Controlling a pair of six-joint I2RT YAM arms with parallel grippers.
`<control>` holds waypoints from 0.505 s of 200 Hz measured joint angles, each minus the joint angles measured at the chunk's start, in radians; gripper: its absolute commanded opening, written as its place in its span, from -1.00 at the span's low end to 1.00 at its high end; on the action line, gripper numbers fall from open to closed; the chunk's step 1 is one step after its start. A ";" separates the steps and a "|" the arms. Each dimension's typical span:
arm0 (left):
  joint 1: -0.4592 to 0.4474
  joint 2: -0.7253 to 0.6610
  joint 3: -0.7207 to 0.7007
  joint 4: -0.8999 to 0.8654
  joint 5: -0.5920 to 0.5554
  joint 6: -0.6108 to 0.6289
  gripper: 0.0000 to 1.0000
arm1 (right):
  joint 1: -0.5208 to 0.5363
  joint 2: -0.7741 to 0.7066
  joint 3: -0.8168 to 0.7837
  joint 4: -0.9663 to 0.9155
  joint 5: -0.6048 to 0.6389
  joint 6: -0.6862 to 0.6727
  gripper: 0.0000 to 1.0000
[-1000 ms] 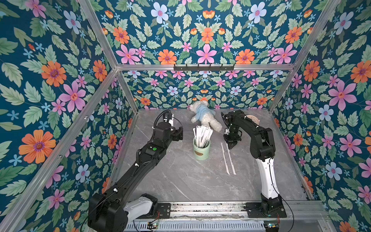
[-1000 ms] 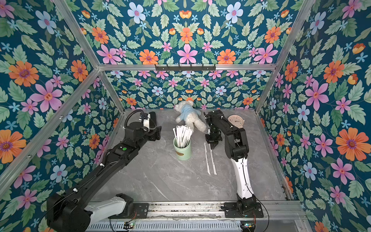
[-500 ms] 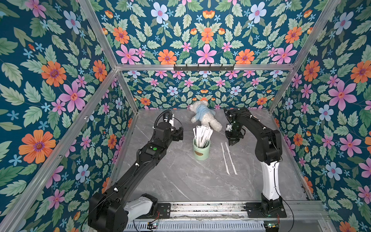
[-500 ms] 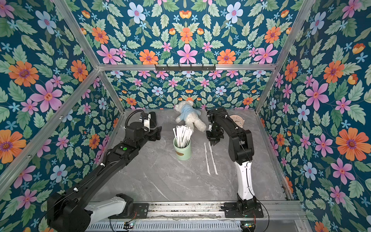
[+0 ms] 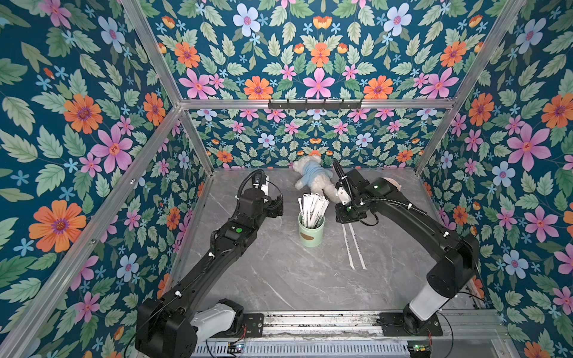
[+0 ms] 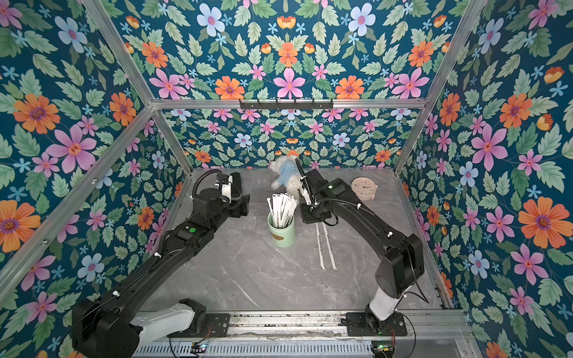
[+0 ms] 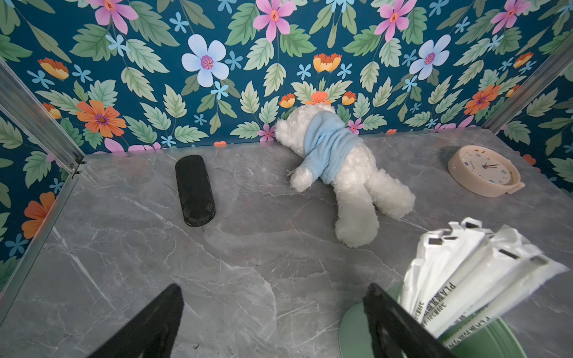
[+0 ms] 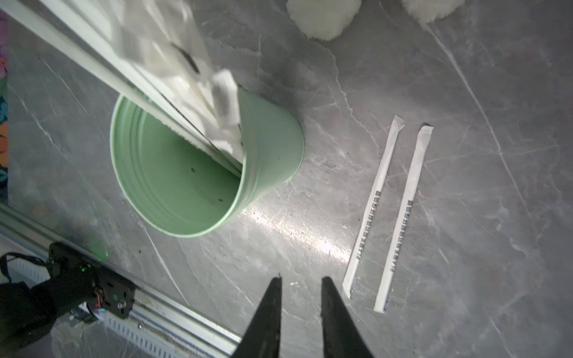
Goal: Take the straws out of the storage container
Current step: Adjust the straw in the container.
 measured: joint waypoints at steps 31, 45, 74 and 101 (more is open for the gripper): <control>-0.001 0.001 0.000 0.000 0.000 0.000 0.86 | 0.002 0.013 -0.022 0.115 -0.022 0.047 -0.48; -0.001 0.003 0.000 0.000 0.000 0.000 0.86 | 0.003 0.025 -0.021 0.157 -0.038 0.059 -0.49; -0.001 0.008 -0.002 0.003 -0.003 0.000 0.86 | 0.002 0.050 -0.015 0.210 -0.069 0.074 -0.49; -0.001 0.012 -0.004 0.004 -0.003 0.000 0.86 | 0.002 0.061 -0.012 0.235 -0.088 0.081 -0.48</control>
